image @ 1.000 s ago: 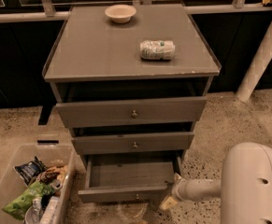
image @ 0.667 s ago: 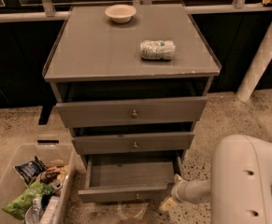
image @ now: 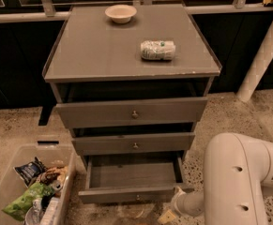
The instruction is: Close bottom drawer
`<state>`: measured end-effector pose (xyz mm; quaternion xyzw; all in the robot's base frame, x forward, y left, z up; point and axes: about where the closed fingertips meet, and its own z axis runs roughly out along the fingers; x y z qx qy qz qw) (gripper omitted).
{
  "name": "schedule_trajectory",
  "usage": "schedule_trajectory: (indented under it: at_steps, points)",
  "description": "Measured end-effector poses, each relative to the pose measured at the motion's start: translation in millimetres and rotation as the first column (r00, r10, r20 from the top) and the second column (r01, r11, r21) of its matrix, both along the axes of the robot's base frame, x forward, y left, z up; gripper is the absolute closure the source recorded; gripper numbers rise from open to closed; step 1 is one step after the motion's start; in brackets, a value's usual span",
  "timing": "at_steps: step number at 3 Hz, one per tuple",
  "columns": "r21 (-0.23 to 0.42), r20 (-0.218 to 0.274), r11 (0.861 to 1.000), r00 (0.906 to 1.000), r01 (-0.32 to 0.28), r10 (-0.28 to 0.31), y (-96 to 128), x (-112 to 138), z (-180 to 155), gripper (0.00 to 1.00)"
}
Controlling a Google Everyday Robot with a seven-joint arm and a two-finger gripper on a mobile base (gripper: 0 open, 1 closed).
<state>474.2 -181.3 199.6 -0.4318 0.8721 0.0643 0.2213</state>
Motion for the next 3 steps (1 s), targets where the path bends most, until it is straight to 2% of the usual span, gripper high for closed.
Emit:
schedule_trajectory:
  at_steps: [1, 2, 3]
  points:
    - [-0.004, -0.027, 0.999, 0.9983, -0.051, 0.051, 1, 4, 1, 0.0]
    - [-0.076, -0.047, 0.959, 0.9612, -0.275, 0.272, 12, 29, 12, 0.0]
    - [-0.08, -0.118, 0.946, 0.9455, -0.314, 0.303, 7, 11, 6, 0.0]
